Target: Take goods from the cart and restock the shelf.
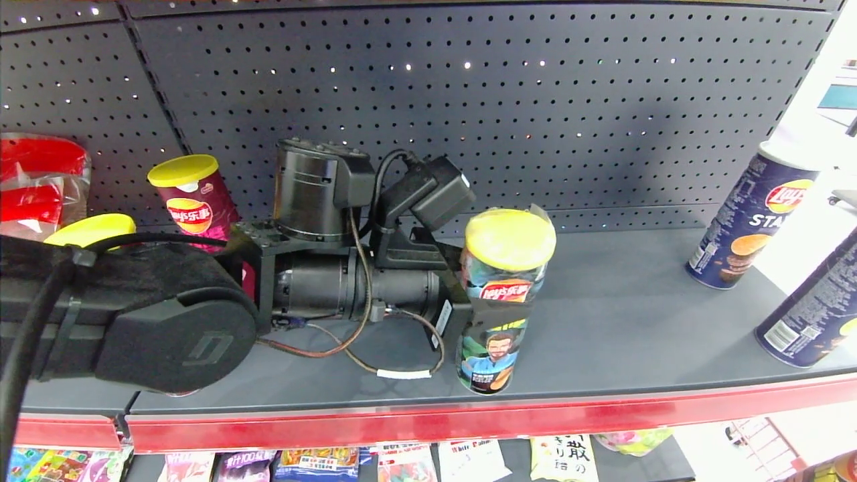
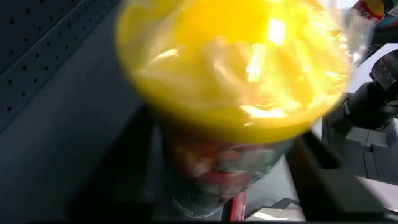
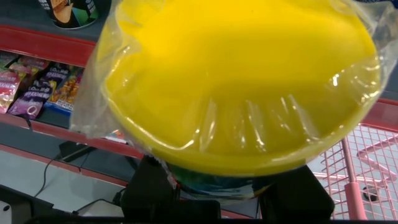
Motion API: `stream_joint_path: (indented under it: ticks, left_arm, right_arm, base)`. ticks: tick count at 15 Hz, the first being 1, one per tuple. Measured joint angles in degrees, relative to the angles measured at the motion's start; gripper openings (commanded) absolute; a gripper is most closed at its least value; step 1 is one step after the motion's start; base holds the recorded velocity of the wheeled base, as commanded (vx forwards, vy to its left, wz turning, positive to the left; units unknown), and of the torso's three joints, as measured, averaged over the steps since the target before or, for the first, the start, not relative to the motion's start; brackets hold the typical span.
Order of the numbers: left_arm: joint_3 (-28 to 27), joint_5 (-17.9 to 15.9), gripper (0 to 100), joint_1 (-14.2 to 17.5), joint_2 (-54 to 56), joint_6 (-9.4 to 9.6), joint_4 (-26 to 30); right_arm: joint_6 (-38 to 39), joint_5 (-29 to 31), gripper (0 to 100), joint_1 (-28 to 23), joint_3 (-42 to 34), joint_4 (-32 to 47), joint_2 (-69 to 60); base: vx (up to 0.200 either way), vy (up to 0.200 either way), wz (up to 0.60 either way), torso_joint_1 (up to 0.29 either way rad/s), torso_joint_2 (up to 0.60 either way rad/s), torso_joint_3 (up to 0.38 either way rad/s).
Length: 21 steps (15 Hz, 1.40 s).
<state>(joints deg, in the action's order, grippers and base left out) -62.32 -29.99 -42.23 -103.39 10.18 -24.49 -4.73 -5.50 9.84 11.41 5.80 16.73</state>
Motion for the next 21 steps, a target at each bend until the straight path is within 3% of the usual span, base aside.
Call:
stream_joint_path:
  ticks: [5, 10, 15, 17, 21]
  left_arm:
    - [3.8, 0.6, 100, 0.3, 1.5, 0.16, -0.4]
    - [13.9, 1.1, 100, 2.9, 6.9, 0.29, -7.8]
    - [23.2, 3.7, 100, 3.6, 15.2, 0.11, -8.5]
    - [26.2, 5.2, 100, 3.6, 19.1, 0.05, -8.3]
    - [32.7, 7.7, 100, 3.6, 29.7, -0.13, -6.3]
  right_arm:
    - [0.0, 0.0, 0, 0.0, 0.1, 0.0, 0.0]
    - [-0.1, 0.0, 0, 0.0, 0.1, 0.0, 0.0]
    - [-0.1, -2.0, 0, 0.2, 1.2, 0.0, 1.0]
    - [-0.1, -3.1, 0, 0.3, 4.7, 0.0, 3.4]
    - [-0.2, -7.2, 0, 0.5, 19.0, 0.0, 16.7]
  base:
    - [0.0, 0.0, 0.0, 0.0, 0.0, 0.0]
    - [0.0, 0.0, 0.0, 0.0, 0.0, 0.0]
    - [0.0, 0.0, 0.0, 0.0, 0.0, 0.0]
    - [0.0, 0.0, 0.0, 0.0, 0.0, 0.0]
    - [0.0, 0.0, 0.0, 0.0, 0.0, 0.0]
